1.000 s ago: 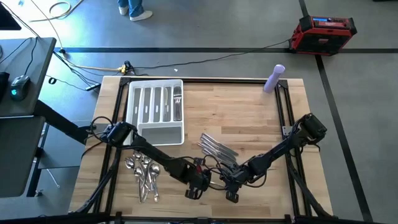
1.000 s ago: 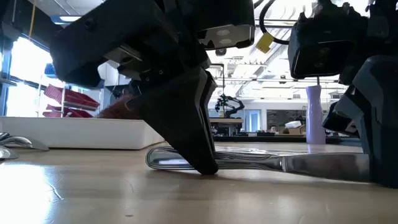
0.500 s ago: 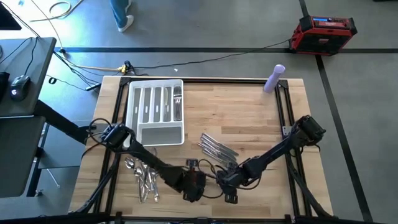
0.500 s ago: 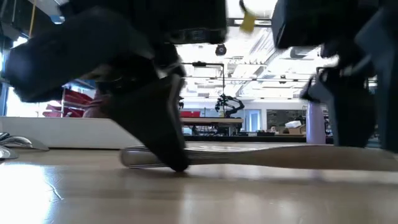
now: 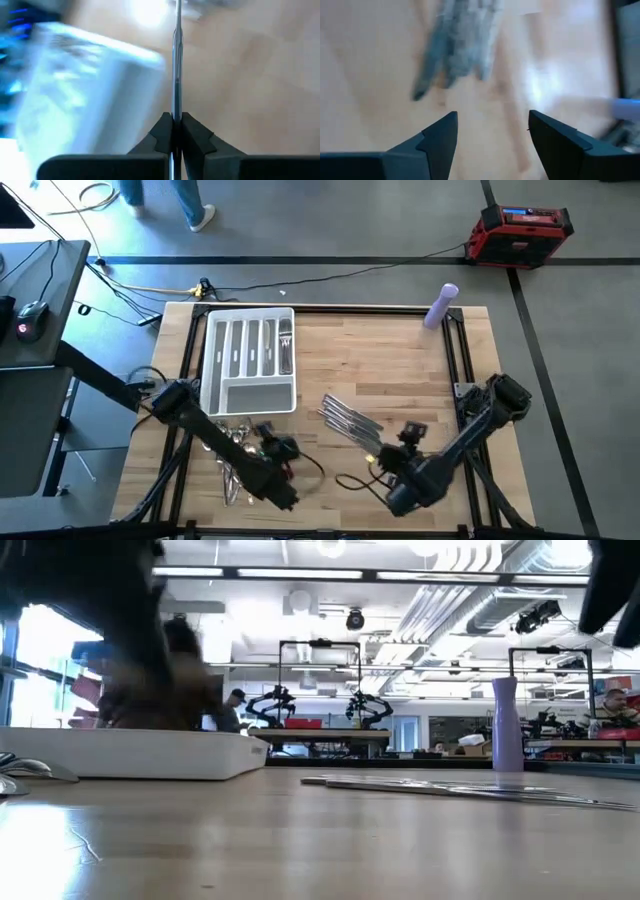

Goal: Sort silverware
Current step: Put the knife in the silverware tray

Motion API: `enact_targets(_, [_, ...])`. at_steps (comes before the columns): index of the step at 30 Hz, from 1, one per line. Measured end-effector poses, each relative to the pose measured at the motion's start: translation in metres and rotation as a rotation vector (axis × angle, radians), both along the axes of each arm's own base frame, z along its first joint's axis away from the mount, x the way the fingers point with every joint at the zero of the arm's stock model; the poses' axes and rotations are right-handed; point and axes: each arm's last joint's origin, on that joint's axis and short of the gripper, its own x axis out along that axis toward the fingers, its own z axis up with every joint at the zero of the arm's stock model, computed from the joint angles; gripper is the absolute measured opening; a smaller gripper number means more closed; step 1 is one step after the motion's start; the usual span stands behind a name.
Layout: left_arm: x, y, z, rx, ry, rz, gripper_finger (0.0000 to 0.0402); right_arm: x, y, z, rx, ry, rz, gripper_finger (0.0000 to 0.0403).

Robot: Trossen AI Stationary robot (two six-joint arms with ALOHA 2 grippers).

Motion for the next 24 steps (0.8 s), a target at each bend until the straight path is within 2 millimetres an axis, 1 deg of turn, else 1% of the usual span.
enact_targets(2, [-0.012,0.012,0.025,0.041,-0.116,0.091,0.0,-0.008,0.006,0.001,-0.042,-0.073,-0.01,0.0217])
enact_targets(4, [-0.021,0.03,0.05,0.018,-0.252,0.169,0.0,-0.015,0.009,0.001,-0.081,-0.142,-0.017,0.0213])
enact_targets(6, [-0.033,0.059,0.07,-0.025,-0.353,0.245,0.0,-0.019,0.014,0.002,-0.108,-0.238,-0.009,0.021])
enact_targets(7, [-0.037,0.075,0.077,-0.03,-0.389,0.293,0.0,-0.019,0.016,0.003,-0.117,-0.297,-0.005,0.0209])
enact_targets(9, [-0.047,0.109,0.079,-0.014,-0.418,0.404,0.0,-0.02,0.02,0.005,-0.138,-0.429,0.006,0.0208])
enact_targets(12, [-0.061,0.151,0.074,-0.045,-0.474,0.581,0.0,-0.019,0.025,0.006,-0.157,-0.583,0.037,0.0209])
enact_targets(14, [-0.063,0.173,0.062,-0.073,-0.496,0.628,0.0,-0.018,0.029,0.004,-0.152,-0.617,0.056,0.0209])
enact_targets(15, [-0.061,0.183,0.053,-0.099,-0.509,0.645,0.0,-0.017,0.03,0.004,-0.153,-0.611,0.066,0.0208])
enact_targets(18, [-0.055,0.205,0.024,-0.172,-0.519,0.672,0.0,-0.015,0.031,0.003,-0.14,-0.602,0.075,0.0208])
enact_targets(21, [-0.052,0.226,0.001,-0.23,-0.566,0.732,0.0,-0.014,0.032,0.003,-0.128,-0.614,0.071,0.0208])
enact_targets(23, [-0.053,0.236,-0.013,-0.246,-0.579,0.777,0.0,-0.014,0.033,0.002,-0.126,-0.611,0.07,0.0209])
enact_targets(24, [-0.054,0.24,-0.017,-0.255,-0.592,0.793,0.0,-0.014,0.033,0.001,-0.124,-0.61,0.069,0.0208])
